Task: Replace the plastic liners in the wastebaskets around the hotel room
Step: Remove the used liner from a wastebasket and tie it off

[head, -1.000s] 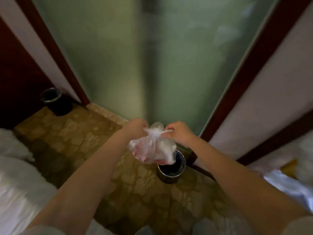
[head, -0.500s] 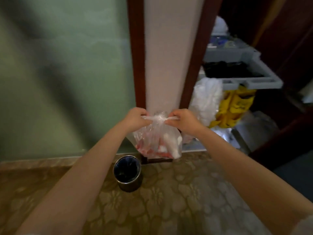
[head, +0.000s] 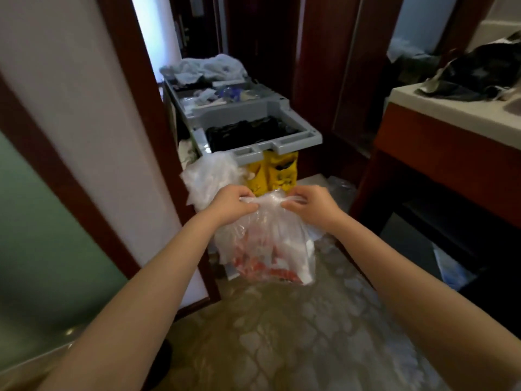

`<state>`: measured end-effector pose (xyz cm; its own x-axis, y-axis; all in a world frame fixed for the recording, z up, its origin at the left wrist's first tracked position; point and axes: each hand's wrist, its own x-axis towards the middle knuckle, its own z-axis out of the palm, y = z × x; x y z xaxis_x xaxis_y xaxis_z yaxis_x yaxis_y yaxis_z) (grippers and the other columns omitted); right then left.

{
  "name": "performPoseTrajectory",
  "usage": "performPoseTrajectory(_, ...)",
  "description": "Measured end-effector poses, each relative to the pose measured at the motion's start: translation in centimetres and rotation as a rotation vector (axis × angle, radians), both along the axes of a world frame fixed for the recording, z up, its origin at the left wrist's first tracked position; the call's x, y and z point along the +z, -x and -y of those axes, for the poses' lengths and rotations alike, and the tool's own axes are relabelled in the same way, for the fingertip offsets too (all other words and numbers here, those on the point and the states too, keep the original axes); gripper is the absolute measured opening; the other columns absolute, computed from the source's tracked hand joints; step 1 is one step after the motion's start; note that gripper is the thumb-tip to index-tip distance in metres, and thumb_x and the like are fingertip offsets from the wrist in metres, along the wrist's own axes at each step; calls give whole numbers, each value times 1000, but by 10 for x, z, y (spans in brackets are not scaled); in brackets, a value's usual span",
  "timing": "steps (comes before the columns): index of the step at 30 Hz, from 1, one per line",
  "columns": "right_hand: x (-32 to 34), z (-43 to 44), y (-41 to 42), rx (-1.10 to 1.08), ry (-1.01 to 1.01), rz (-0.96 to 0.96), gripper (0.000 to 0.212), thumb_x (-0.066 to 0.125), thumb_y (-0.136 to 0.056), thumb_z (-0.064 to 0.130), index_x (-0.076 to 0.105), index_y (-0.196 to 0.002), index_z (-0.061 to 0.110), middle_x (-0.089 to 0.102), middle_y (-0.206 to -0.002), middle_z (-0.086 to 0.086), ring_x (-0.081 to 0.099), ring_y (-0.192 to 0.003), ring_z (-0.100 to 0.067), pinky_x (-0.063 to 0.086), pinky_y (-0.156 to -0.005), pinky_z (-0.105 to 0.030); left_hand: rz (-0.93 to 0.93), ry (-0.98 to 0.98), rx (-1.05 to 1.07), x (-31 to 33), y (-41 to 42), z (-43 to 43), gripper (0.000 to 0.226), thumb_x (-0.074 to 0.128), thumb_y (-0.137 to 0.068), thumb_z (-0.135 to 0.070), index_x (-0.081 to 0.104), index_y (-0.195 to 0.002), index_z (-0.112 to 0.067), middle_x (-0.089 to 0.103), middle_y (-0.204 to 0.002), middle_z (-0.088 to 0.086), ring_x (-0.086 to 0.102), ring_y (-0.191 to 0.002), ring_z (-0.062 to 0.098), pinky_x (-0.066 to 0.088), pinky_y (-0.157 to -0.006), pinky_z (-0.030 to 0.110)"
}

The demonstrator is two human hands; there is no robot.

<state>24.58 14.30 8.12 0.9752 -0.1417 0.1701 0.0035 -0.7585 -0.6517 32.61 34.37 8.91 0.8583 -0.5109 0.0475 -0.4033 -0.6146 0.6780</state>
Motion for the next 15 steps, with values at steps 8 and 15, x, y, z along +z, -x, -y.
performPoseTrajectory(8, 25, 122, -22, -88, -117, 97, 20, 66, -90, 29, 66, -89, 9, 69, -72, -3, 67, -65, -17, 58, -68, -44, 4, 68, 37, 30, -21, 139, 11, 68, -84, -20, 70, -87, -9, 62, -80, -1, 55, -74, 11, 41, -60, 20)
performPoseTrajectory(15, 35, 179, -102, -142, -177, 190, 16, 63, -92, 31, 67, -89, 16, 69, -75, 0, 67, -71, -16, 56, -74, -47, 91, 144, 97, 49, -97, 203, 7, 68, -85, -19, 69, -88, -12, 64, -85, 2, 57, -81, 14, 44, -66, 26)
